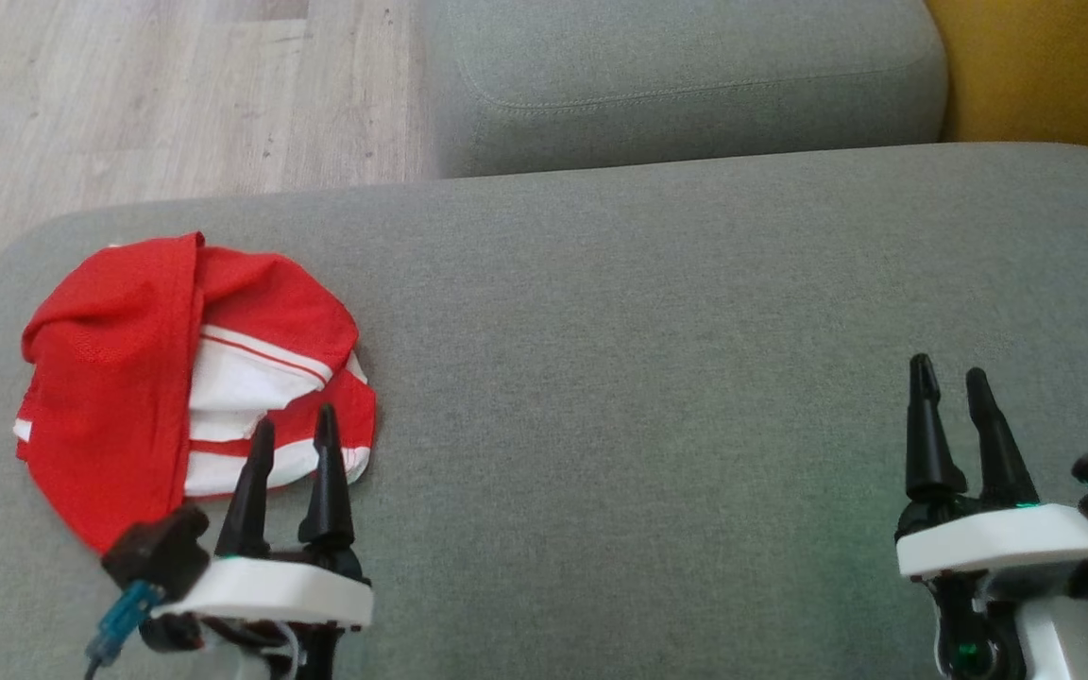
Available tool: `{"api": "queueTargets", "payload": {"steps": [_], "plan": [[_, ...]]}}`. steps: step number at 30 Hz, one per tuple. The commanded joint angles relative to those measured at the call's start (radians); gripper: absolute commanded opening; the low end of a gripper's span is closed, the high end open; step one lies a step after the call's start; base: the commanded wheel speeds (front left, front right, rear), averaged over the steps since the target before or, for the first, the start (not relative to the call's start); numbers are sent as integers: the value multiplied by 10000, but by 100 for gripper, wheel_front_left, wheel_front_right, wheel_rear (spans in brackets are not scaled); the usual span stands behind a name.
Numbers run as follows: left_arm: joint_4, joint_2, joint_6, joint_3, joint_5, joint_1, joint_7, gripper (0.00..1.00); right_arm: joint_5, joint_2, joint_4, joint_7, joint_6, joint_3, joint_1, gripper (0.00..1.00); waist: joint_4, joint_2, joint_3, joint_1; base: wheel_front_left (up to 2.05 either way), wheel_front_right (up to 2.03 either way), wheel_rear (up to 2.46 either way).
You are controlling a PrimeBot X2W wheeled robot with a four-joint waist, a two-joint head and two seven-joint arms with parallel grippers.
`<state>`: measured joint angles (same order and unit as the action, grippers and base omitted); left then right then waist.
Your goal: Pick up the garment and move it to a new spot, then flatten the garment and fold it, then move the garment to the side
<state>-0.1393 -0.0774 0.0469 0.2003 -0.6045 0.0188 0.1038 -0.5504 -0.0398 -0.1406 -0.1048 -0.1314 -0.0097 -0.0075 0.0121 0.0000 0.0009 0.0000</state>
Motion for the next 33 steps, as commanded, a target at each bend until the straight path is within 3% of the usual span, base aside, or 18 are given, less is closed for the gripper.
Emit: {"api": "queueTargets", "payload": {"steps": [1, 28, 33], "plan": [[329, -182, -142, 13, 479, 614, 194, 100, 505, -74, 435, -175, 5, 209, -243, 100, 4, 0, -2, 0, 0, 0, 0], [-36, -1258, -1673, 2336, 4307, 1333, 984, 100, 4776, -91, 763, -971, 6, 612, -167, 100, 139, 0, -51, 0, 0, 0, 0], [-67, -1156, -1883, 2495, 4352, 1390, 1131, 100, 5316, -94, 788, -1118, 7, 746, -135, 100, 196, 0, -73, 0, 0, 0, 0]]}}
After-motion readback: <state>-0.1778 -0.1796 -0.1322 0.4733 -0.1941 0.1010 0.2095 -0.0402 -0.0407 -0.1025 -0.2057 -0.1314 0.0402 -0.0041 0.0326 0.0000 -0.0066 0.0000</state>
